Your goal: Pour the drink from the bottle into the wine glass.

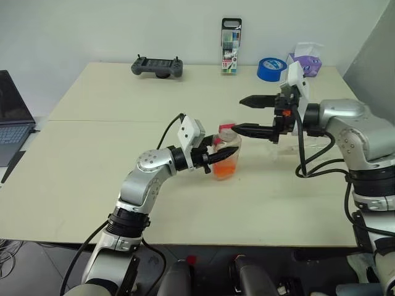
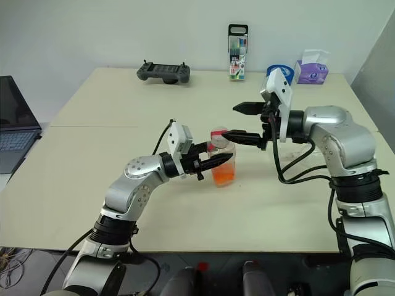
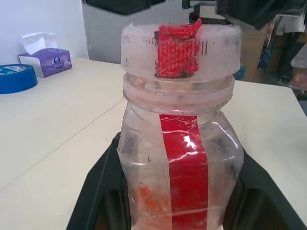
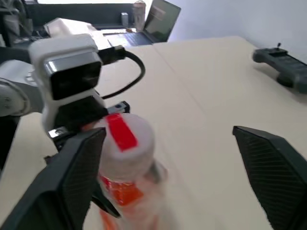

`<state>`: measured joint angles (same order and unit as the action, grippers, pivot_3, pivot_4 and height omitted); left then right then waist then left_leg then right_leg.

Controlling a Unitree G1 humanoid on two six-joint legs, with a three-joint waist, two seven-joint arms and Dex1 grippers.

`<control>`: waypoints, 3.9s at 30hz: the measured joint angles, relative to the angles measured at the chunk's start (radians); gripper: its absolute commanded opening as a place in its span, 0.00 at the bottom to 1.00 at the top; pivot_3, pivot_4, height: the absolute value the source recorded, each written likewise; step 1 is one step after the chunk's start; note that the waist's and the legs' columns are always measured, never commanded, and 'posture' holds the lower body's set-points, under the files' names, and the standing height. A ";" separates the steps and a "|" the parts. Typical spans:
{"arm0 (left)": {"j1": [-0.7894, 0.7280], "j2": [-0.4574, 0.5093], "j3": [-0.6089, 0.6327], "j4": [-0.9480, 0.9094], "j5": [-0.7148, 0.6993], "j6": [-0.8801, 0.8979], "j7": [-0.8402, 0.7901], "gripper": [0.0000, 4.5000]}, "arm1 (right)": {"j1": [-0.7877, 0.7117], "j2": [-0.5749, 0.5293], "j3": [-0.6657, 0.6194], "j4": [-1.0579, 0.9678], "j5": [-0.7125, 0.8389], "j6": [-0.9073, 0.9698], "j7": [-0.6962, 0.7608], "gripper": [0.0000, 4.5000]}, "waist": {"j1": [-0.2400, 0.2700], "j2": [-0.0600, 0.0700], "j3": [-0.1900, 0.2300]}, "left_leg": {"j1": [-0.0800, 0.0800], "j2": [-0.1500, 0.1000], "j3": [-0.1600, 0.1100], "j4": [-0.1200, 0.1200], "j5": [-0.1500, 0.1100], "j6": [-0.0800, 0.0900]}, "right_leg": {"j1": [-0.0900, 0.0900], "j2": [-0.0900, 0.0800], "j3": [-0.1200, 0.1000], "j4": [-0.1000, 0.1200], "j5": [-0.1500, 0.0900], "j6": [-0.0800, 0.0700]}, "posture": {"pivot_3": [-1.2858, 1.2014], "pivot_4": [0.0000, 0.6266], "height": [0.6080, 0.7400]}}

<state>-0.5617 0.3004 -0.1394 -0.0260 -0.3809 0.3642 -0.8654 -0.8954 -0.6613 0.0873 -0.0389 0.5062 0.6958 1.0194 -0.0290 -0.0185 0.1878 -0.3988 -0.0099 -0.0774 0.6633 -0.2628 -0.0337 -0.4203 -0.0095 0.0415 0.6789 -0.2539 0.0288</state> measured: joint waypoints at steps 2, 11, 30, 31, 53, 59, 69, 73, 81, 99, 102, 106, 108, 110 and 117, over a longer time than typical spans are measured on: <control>0.000 -0.001 0.000 0.000 -0.003 0.002 0.000 0.39 | 0.000 0.000 -0.002 -0.038 -0.001 0.024 -0.024 1.00 | 0.000 0.000 0.000 | 0.000 0.001 0.000 0.000 0.000 0.000 | 0.000 0.000 0.000 0.000 0.000 0.000 | 0.52 0.24 1.00; 0.000 -0.001 0.000 0.000 -0.004 0.002 -0.001 0.39 | 0.053 0.002 -0.114 -0.347 0.127 0.225 -0.183 1.00 | 0.000 0.000 0.000 | 0.000 0.002 -0.001 0.000 0.000 0.000 | 0.000 0.000 -0.001 0.001 0.000 0.000 | 0.52 0.24 1.00; -0.003 -0.006 0.007 0.046 0.030 -0.047 0.007 0.39 | 0.134 0.507 -0.129 -0.735 -0.026 0.725 -1.003 1.00 | -0.001 0.000 0.000 | 0.000 0.001 -0.001 -0.001 0.000 0.000 | -0.001 -0.001 -0.001 0.001 0.000 0.000 | 0.52 0.24 1.00; -0.004 -0.009 0.008 0.052 0.030 -0.047 0.007 0.39 | 0.134 0.529 -0.129 -0.740 -0.037 0.736 -1.019 1.00 | -0.002 0.000 0.000 | 0.000 0.001 -0.001 -0.001 0.000 0.000 | -0.001 -0.001 -0.001 0.001 0.000 0.000 | 0.52 0.24 1.00; -0.012 -0.026 0.014 0.083 0.047 -0.068 0.025 0.39 | 0.118 0.734 -0.036 -0.611 -0.253 0.772 -1.169 1.00 | -0.004 0.001 0.000 | 0.000 0.001 -0.001 -0.001 0.000 0.000 | -0.001 -0.001 -0.001 0.001 0.000 0.000 | 0.52 0.24 1.00; -0.020 -0.026 0.014 0.096 0.050 -0.070 0.022 0.39 | 0.118 0.748 -0.028 -0.605 -0.274 0.772 -1.167 0.73 | -0.004 0.001 0.000 | 0.000 0.001 -0.001 -0.001 0.000 0.000 | -0.001 0.000 -0.001 0.001 0.000 0.000 | 0.52 0.24 1.00; -0.022 -0.032 0.006 0.110 0.054 -0.074 0.011 0.39 | 0.116 0.747 -0.024 -0.624 -0.271 0.818 -1.143 0.41 | -0.004 0.001 0.000 | 0.000 0.001 -0.002 -0.001 0.000 0.000 | -0.001 0.000 -0.001 0.001 0.000 0.000 | 0.52 0.24 1.00; -0.031 -0.036 0.001 0.116 0.054 -0.082 0.006 0.39 | 0.117 0.652 -0.017 -0.631 -0.236 0.795 -1.052 0.41 | -0.004 0.001 0.000 | 0.000 0.001 -0.002 -0.001 0.000 0.000 | -0.001 0.001 -0.001 0.001 0.000 0.000 | 0.52 0.24 1.00; -0.047 -0.024 0.019 0.131 0.060 -0.086 0.001 0.39 | 0.161 0.237 -0.134 -0.532 0.008 0.455 -0.491 0.39 | -0.007 0.000 0.000 | 0.000 0.000 0.001 -0.001 0.000 0.000 | 0.000 0.002 0.000 -0.001 0.000 0.000 | 0.52 0.24 1.00; -0.072 0.007 0.103 0.195 0.088 -0.152 0.059 0.39 | 0.762 0.480 -0.468 -0.590 -0.215 0.198 -0.983 0.39 | 0.018 0.001 0.000 | -0.001 -0.002 0.002 -0.001 0.000 -0.001 | -0.002 -0.003 0.002 0.001 -0.001 0.001 | 0.52 0.24 1.00; -0.081 0.000 0.103 0.201 0.088 -0.153 0.054 0.39 | 0.809 0.495 -0.448 -0.495 -0.298 0.048 -1.029 0.39 | 0.002 0.001 -0.001 | 0.002 -0.002 0.005 -0.001 0.001 0.000 | 0.001 -0.001 0.004 -0.001 -0.003 0.005 | 0.52 0.24 1.00; -0.110 -0.006 0.104 0.219 0.088 -0.154 0.050 0.39 | 0.783 0.516 -0.457 -0.328 -0.319 -0.061 -1.050 0.60 | -0.003 0.001 -0.001 | 0.002 0.000 0.007 -0.002 0.001 0.001 | 0.000 0.003 0.003 0.000 -0.001 0.002 | 0.52 0.24 1.00; -0.115 -0.005 0.105 0.220 0.088 -0.153 0.049 0.39 | 0.761 0.516 -0.456 -0.279 -0.320 -0.083 -1.050 0.76 | -0.004 0.001 -0.001 | 0.002 0.002 0.007 -0.003 0.001 0.001 | 0.000 0.004 0.003 0.001 0.000 0.000 | 0.52 0.24 1.00; -0.115 -0.005 0.105 0.221 0.088 -0.152 0.049 0.39 | 0.751 0.520 -0.457 -0.254 -0.320 -0.106 -1.055 0.92 | -0.003 0.001 -0.001 | 0.002 0.002 0.005 -0.003 0.001 0.001 | 0.000 0.005 0.001 0.001 0.000 0.000 | 0.52 0.24 1.00; -0.114 0.004 0.105 0.221 0.089 -0.150 0.050 0.39 | 0.778 0.502 -0.436 -0.266 -0.329 -0.110 -1.060 1.00 | -0.002 0.001 -0.001 | 0.002 0.002 0.005 -0.002 0.001 0.001 | 0.000 0.004 0.003 0.001 0.000 0.000 | 0.52 0.24 1.00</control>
<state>-0.6759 0.3048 -0.0348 0.1945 -0.2915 0.2143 -0.8151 -0.1176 -0.1598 -0.3485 -0.3048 0.1773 0.5858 -0.0403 -0.0314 -0.0173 0.1872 -0.3972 -0.0082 -0.0722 0.6616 -0.2617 -0.0326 -0.4203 -0.0054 0.0441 0.6799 -0.2540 0.0291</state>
